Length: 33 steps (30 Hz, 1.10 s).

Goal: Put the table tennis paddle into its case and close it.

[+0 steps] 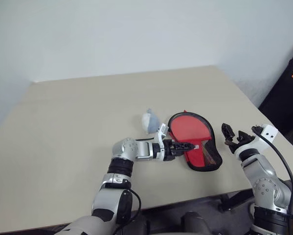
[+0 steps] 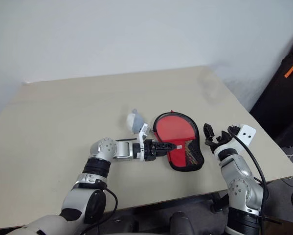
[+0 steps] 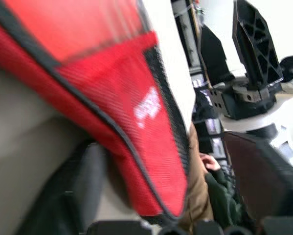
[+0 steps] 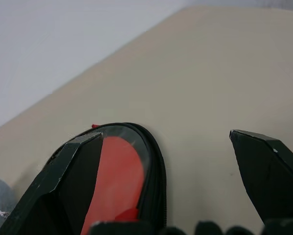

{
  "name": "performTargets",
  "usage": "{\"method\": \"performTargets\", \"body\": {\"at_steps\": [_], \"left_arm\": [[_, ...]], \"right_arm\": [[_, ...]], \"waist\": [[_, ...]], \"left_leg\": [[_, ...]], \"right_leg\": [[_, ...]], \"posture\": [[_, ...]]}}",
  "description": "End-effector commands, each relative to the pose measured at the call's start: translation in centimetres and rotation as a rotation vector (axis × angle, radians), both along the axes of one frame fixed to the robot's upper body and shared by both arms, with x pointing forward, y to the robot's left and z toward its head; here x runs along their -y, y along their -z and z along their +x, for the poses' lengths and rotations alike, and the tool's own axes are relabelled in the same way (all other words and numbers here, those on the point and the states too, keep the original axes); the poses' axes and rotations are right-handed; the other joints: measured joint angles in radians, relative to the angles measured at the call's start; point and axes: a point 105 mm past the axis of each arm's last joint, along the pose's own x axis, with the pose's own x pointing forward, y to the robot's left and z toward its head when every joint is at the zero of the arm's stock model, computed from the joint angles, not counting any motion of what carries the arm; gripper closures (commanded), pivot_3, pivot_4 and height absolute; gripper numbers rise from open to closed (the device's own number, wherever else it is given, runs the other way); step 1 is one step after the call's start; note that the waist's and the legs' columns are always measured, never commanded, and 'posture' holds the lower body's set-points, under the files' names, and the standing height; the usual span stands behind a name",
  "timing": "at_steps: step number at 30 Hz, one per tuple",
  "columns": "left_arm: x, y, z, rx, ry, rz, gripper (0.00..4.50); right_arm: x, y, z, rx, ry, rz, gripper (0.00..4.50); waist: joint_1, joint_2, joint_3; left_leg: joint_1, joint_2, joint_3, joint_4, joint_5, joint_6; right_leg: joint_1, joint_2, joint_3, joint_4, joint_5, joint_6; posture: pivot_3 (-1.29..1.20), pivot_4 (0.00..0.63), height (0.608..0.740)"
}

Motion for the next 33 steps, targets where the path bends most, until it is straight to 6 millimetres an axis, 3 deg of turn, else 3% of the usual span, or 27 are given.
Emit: {"method": "performTargets", "body": {"at_steps": [1, 8, 16, 23, 25, 30, 33], "left_arm": [[0.1, -0.9, 0.2, 0.017, -0.01, -0.044, 2.17], [0.1, -0.7, 0.1, -0.014, -0.022, -0.058, 4.47], [-1.0, -0.4, -0.4, -0.071, 0.004, -0.048, 4.47], [-5.2, -3.1, -3.5, 0.014, 0.176, -0.059, 4.47], [-5.7, -3.0, -4.5, 0.016, 0.21, -0.026, 4.47], [-4.7, -1.7, -7.2, 0.048, 0.311, 0.062, 4.47], [-3.8, -1.5, -7.9, 0.035, 0.354, 0.06, 4.47]], "right_arm": [[0.7, -1.3, 0.2, 0.046, 0.03, -0.023, 0.0], [1.2, -0.9, 0.2, 0.025, 0.051, -0.029, 0.0], [1.1, -0.5, 0.2, 0.003, 0.06, -0.04, 0.0], [1.1, -0.4, 0.0, -0.007, 0.055, -0.054, 0.0], [1.2, -0.4, 0.0, -0.009, 0.052, -0.061, 0.0], [1.2, -0.3, 0.0, -0.022, 0.044, -0.069, 0.0], [1.0, -0.1, 0.0, -0.031, 0.034, -0.07, 0.0]], "waist": [[0.0, 0.0, 0.0], [0.0, 0.0, 0.0], [-0.001, 0.0, 0.0], [-0.004, 0.001, 0.0], [0.0, 0.001, 0.0], [0.002, 0.001, 0.0], [0.002, 0.001, 0.0]], "left_leg": [[0.0, 0.0, 0.0, 0.0, 0.0, 0.0], [0.0, 0.0, 0.0, 0.0, 0.0, 0.0], [0.0, 0.0, 0.0, 0.0, 0.0, 0.0], [0.0, 0.0, 0.0, -0.003, 0.001, -0.002], [0.0, 0.0, 0.0, -0.003, 0.001, -0.002], [0.001, 0.0, 0.0, -0.002, 0.001, -0.002], [0.0, 0.0, 0.0, -0.002, 0.001, -0.002]], "right_leg": [[0.0, 0.0, 0.0, 0.0, 0.0, 0.0], [0.0, 0.0, 0.0, 0.0, 0.0, 0.0], [0.0, 0.0, 0.0, 0.0, 0.0, 0.0], [-0.003, 0.0, 0.001, 0.001, 0.0, 0.0], [-0.003, 0.0, 0.001, 0.001, 0.0, 0.0], [-0.001, -0.001, 0.001, 0.001, 0.0, 0.0], [-0.001, 0.0, 0.001, 0.001, 0.0, 0.0]], "posture": [[0.0, 0.0, 0.74], [0.0, 0.0, 0.74], [0.0, 0.0, 0.74], [0.0, 0.0, 0.74], [0.0, 0.0, 0.74], [0.0, 0.0, 0.74], [0.0, 0.0, 0.74]]}}
